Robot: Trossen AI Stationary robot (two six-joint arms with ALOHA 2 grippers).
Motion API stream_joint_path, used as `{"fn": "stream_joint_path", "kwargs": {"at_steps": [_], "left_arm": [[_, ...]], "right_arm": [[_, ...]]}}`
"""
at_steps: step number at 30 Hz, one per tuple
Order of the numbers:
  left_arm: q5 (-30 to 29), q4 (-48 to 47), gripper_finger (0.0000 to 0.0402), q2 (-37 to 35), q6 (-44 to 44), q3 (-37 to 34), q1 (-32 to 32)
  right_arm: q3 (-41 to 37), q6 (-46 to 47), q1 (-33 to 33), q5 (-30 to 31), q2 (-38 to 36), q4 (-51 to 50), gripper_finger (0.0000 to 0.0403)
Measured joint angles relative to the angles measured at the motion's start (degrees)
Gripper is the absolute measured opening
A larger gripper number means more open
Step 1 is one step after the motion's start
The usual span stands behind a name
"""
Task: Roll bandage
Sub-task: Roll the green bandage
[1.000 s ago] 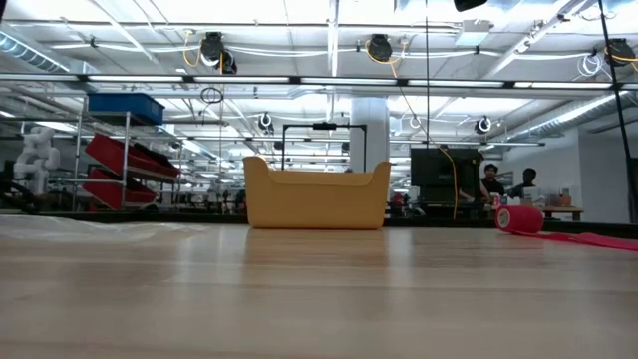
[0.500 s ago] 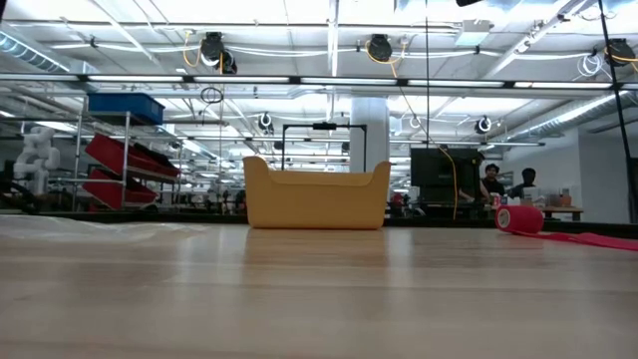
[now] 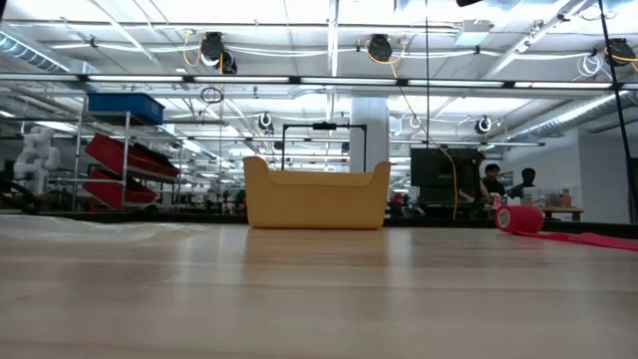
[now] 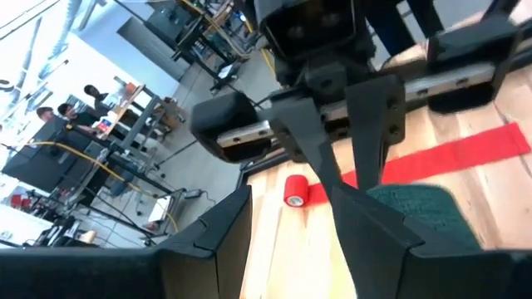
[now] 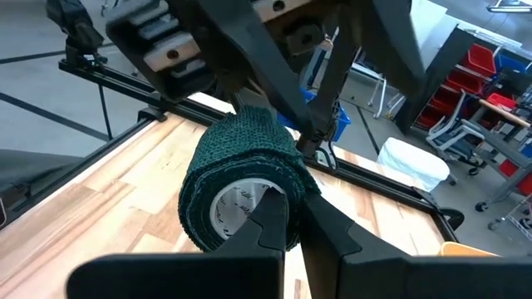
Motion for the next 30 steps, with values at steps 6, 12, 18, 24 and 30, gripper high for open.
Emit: {"fn": "stream_joint_path", "kwargs": {"at_steps": [6, 12, 18, 24, 30], "left_arm": [[2.9, -1.0, 0.0173, 0.0, -2.1, -0.1, -0.1], [3.1, -1.0, 0.0173, 0.0, -3.2, -1.1, 0.2], [2.2, -0.8, 0.0173, 0.0, -3.2, -1.9, 0.9], [-0.5, -0.8, 0.0173, 0.0, -0.4, -1.9, 1.0], [-1.5, -1.5, 0.0173, -0.3, 0.2, -1.9, 1.1]], "right_arm": [[0.0, 0.0, 0.0, 0.1, 0.0, 0.0, 0.0011], [0.0, 0.0, 0.0, 0.1, 0.0, -0.3, 0.0011], [0.0, 0.0, -0.1, 0.7, 0.0, -0.5, 0.0011], [0.0, 0.0, -0.1, 1.0, 0.0, -0.3, 0.0011], [0.0, 0.0, -0.1, 0.1, 0.0, 0.0, 0.0011]]}}
